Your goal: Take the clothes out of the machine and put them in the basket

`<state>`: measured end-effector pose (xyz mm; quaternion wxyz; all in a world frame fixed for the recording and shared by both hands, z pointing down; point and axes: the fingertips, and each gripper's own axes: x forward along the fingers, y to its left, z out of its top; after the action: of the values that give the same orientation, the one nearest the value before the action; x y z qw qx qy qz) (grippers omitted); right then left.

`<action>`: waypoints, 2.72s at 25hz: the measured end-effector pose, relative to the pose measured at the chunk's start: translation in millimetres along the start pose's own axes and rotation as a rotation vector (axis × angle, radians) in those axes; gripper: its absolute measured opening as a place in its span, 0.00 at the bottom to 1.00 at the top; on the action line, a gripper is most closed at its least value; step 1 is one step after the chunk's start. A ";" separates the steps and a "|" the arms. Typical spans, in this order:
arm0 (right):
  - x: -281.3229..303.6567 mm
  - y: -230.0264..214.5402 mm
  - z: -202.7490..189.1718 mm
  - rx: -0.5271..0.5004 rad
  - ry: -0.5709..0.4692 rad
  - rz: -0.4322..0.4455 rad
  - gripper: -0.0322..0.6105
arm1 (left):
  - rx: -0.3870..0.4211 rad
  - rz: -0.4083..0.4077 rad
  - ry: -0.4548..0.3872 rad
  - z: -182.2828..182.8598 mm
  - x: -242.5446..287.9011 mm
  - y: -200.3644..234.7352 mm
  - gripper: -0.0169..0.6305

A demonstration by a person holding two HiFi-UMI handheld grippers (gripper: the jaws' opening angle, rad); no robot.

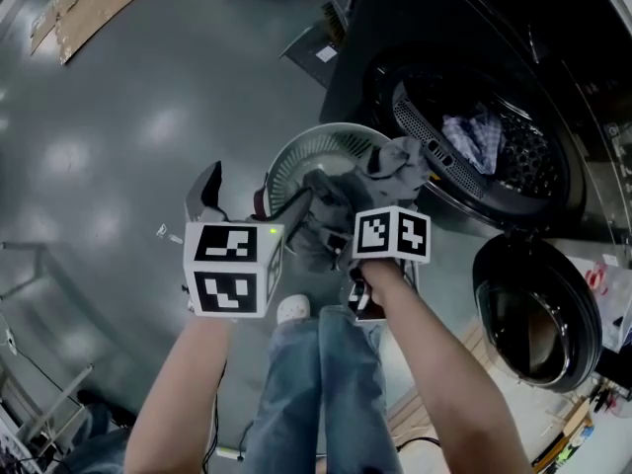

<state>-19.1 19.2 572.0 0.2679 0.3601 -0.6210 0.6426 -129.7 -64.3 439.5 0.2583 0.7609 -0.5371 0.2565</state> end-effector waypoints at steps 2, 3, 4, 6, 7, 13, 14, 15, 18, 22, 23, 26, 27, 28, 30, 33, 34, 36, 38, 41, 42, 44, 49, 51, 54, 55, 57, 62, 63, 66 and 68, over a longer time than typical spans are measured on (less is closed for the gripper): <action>-3.2 -9.6 11.5 0.002 -0.026 -0.042 0.25 | -0.001 0.000 0.005 -0.5 3.0 0.3 0.89; -5.0 -16.1 17.4 -0.002 -0.047 -0.074 0.26 | -0.001 0.000 0.008 -0.9 4.6 0.3 0.89; -7.1 -23.2 24.3 -0.006 -0.076 -0.109 0.28 | 0.000 0.000 0.010 -1.0 6.3 0.0 0.89; -11.7 -35.3 39.9 0.002 -0.152 -0.150 0.54 | 0.003 -0.002 0.013 0.3 10.2 -1.9 0.89; -13.7 -38.9 47.3 0.017 -0.189 -0.147 0.69 | 0.005 -0.002 0.014 1.2 12.2 -3.0 0.89; -25.9 -62.7 76.5 0.017 -0.292 -0.177 0.80 | 0.001 -0.004 0.025 1.7 27.3 -11.3 0.89; -27.6 -66.6 80.1 0.008 -0.296 -0.179 0.80 | 0.002 -0.005 0.030 0.9 30.3 -13.6 0.89; -29.5 -70.4 84.0 0.002 -0.301 -0.181 0.79 | 0.005 -0.007 0.035 0.0 33.6 -16.2 0.89; -36.6 -82.5 97.1 -0.014 -0.316 -0.189 0.79 | 0.014 -0.013 0.048 -1.3 44.6 -24.9 0.89; -48.2 -101.1 110.7 -0.048 -0.310 -0.223 0.79 | 0.000 -0.015 0.073 -2.5 60.9 -40.5 0.89; -52.1 -105.9 116.1 -0.069 -0.317 -0.240 0.79 | -0.002 -0.016 0.082 -2.1 66.1 -44.9 0.89; -69.8 -118.6 140.3 -0.208 -0.386 -0.335 0.79 | 0.003 -0.028 0.098 2.0 82.9 -60.0 0.89; -77.5 -121.8 149.6 -0.275 -0.417 -0.373 0.79 | 0.002 -0.033 0.102 3.2 88.1 -65.3 0.89; -85.4 -124.5 159.2 -0.343 -0.445 -0.409 0.79 | 0.000 -0.036 0.105 4.4 93.1 -70.6 0.89; -101.0 -131.4 178.7 -0.451 -0.491 -0.474 0.79 | -0.004 -0.042 0.106 7.5 103.3 -80.9 0.89; -125.1 -154.8 203.7 -0.507 -0.532 -0.576 0.79 | -0.003 -0.059 0.102 12.5 117.0 -98.0 0.89; -133.0 -165.2 211.5 -0.501 -0.543 -0.608 0.79 | -0.003 -0.066 0.104 13.5 121.1 -103.8 0.89; -147.8 -187.2 228.1 -0.470 -0.567 -0.668 0.79 | -0.002 -0.078 0.107 15.7 129.1 -113.7 0.89; -161.2 -207.0 245.7 -0.438 -0.593 -0.732 0.79 | -0.001 -0.088 0.110 17.9 136.7 -121.4 0.89; -172.0 -228.5 266.9 -0.398 -0.605 -0.813 0.79 | 0.000 -0.103 0.116 19.3 145.8 -131.3 0.89; -171.9 -233.4 272.0 -0.383 -0.599 -0.833 0.79 | -0.005 -0.108 0.119 19.4 148.1 -134.4 0.89; -167.7 -240.0 280.3 -0.357 -0.585 -0.857 0.79 | -0.016 -0.116 0.129 18.6 151.6 -140.4 0.89; -147.4 -254.1 297.3 -0.271 -0.538 -0.845 0.79 | 0.006 -0.137 0.149 16.2 158.6 -151.3 0.88; -136.7 -266.8 294.2 -0.138 -0.490 -0.804 0.79 | 0.017 -0.143 0.154 13.8 158.8 -151.3 0.88; -130.7 -283.1 280.9 0.043 -0.373 -0.776 0.61 | 0.008 -0.148 0.161 10.6 160.0 -146.7 0.87; -132.0 -284.9 278.9 0.027 -0.322 -0.793 0.37 | 0.003 -0.146 0.159 10.5 160.6 -144.5 0.86; -133.4 -283.2 277.1 -0.054 -0.252 -0.806 0.18 | 0.003 -0.141 0.153 10.5 159.6 -139.3 0.85; -148.4 -259.4 271.9 -0.185 -0.365 -0.845 0.15 | -0.020 -0.119 0.127 14.7 150.3 -125.1 0.76; -151.1 -254.2 269.6 -0.208 -0.396 -0.850 0.15 | -0.028 -0.120 0.113 15.9 147.2 -124.1 0.74; -159.6 -237.8 260.8 -0.270 -0.469 -0.845 0.15 | -0.022 -0.148 0.084 18.7 137.2 -123.6 0.72; -162.3 -223.1 253.6 -0.274 -0.505 -0.804 0.15 | -0.006 -0.156 0.088 17.8 131.3 -120.6 0.72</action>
<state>287.4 -196.5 570.2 0.3806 0.6770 -0.5572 0.2937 25.1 -131.2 499.9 0.3031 0.7876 -0.4651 0.2673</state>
